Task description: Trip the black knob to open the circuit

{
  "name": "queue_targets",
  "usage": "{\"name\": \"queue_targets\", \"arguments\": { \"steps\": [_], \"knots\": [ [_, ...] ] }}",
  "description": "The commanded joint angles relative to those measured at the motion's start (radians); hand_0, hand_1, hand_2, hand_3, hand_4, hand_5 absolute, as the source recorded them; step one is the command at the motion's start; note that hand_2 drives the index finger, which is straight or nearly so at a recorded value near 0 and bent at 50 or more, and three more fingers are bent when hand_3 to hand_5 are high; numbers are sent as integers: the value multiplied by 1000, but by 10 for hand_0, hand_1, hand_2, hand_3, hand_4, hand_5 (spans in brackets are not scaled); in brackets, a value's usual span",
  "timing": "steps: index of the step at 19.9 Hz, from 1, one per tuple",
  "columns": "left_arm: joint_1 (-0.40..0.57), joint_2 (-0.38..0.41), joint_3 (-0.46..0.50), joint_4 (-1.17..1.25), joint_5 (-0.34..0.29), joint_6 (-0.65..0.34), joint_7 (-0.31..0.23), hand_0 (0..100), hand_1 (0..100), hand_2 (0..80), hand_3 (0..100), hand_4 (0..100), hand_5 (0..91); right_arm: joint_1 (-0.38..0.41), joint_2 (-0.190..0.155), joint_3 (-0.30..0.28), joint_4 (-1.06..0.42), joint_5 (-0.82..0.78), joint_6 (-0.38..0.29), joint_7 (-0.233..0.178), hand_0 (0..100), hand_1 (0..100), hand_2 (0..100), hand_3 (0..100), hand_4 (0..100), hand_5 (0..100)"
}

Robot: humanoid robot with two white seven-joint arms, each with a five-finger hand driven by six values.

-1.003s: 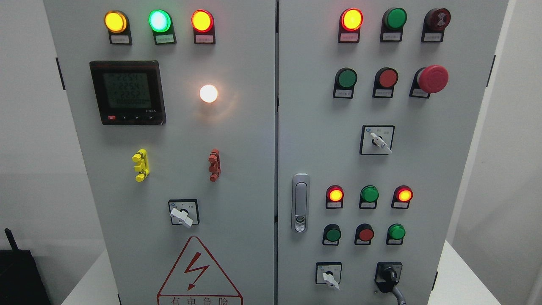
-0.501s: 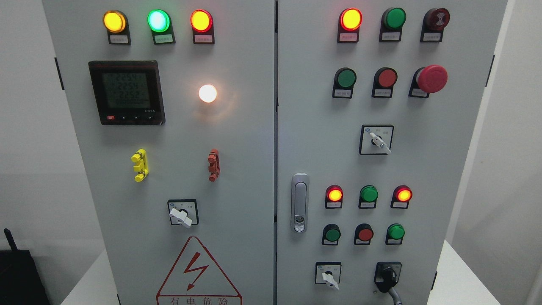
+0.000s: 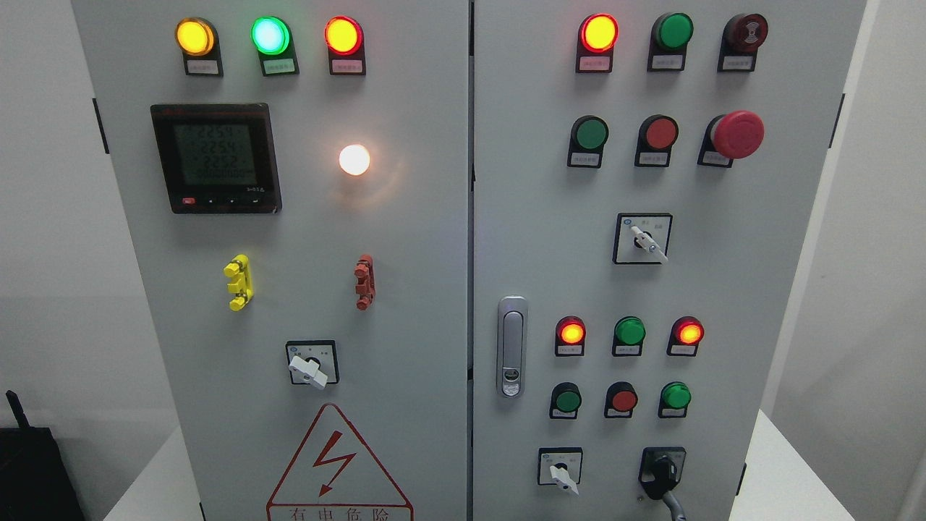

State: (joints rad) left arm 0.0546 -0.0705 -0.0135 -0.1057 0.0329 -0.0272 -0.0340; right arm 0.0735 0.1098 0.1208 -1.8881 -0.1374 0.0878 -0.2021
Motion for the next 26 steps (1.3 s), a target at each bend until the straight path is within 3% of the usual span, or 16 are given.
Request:
{"name": "queue_targets", "arguments": {
  "steps": [1,26],
  "knots": [
    [-4,0,1,0,2,-2,0,120,389,0,0,0,0,-20,1,37,-39,-1,-14,23,0,0,31,1000,1000,1000],
    [-4,-2,1,0,2,-2,0,120,389,0,0,0,0,-34,2,54,-68,1,-19,13,0,0,35,1000,1000,1000]
  ]
}}
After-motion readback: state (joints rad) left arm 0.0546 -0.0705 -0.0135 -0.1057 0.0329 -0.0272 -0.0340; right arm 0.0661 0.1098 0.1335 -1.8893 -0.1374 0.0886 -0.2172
